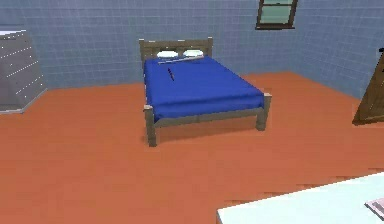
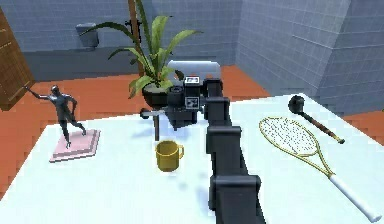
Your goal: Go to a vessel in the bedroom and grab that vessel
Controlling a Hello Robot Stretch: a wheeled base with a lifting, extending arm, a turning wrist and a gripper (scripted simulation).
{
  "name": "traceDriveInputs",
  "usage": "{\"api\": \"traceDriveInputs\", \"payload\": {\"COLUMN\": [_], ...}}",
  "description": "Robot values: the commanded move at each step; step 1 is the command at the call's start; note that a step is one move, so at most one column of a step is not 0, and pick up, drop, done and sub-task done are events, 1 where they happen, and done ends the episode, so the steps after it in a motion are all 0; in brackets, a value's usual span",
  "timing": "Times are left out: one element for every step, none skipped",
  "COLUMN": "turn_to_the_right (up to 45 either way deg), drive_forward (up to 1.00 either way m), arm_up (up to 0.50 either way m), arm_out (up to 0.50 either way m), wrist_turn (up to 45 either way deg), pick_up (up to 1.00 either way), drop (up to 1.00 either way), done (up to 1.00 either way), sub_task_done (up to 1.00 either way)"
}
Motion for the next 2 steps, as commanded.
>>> {"api": "traceDriveInputs", "payload": {"turn_to_the_right": [0.0, 0.0], "drive_forward": [0.00, 0.00], "arm_up": [-0.30, 0.00], "arm_out": [0.00, 0.00], "wrist_turn": [0.0, 0.0], "pick_up": [0.00, 1.00], "drop": [0.00, 0.00], "done": [0.00, 0.00], "sub_task_done": [0.00, 0.00]}}
